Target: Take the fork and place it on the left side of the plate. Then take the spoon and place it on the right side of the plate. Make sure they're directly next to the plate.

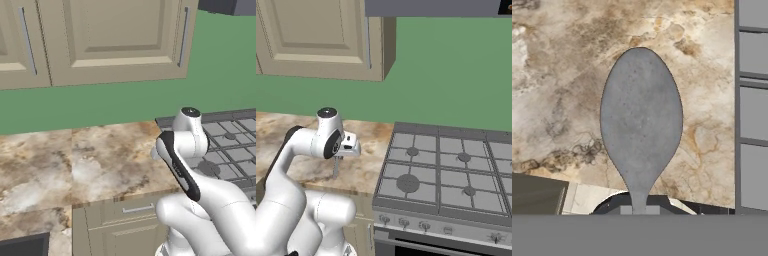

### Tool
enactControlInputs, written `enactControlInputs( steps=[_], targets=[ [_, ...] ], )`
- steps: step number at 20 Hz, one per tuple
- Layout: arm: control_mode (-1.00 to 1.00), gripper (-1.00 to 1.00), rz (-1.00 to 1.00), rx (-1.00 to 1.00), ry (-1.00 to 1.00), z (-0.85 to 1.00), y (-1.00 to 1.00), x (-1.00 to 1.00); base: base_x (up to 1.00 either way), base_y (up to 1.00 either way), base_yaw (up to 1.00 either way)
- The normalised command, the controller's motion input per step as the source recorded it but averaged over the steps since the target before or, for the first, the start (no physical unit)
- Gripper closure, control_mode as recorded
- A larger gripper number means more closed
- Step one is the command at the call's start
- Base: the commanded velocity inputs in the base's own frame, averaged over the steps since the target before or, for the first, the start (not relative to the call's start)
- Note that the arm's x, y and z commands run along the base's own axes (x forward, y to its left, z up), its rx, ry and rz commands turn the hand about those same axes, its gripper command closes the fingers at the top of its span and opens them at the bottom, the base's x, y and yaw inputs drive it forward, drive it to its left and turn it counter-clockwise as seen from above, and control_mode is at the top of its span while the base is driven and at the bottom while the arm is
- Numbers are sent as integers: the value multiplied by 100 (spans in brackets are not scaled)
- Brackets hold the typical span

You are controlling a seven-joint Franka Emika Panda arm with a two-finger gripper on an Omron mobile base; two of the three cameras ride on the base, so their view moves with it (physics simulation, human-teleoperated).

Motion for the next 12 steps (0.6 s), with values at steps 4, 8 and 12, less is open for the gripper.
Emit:
enactControlInputs(
  steps=[4, 8, 12],
  targets=[
    [100, 100, 0, 0, 0, 0, 0, 0, 0, 0, 0],
    [100, 100, 0, 0, 0, 0, 0, 0, -17, 0, 0],
    [100, 100, 0, 0, 0, 0, 0, 0, -71, -2, 1]
  ],
)
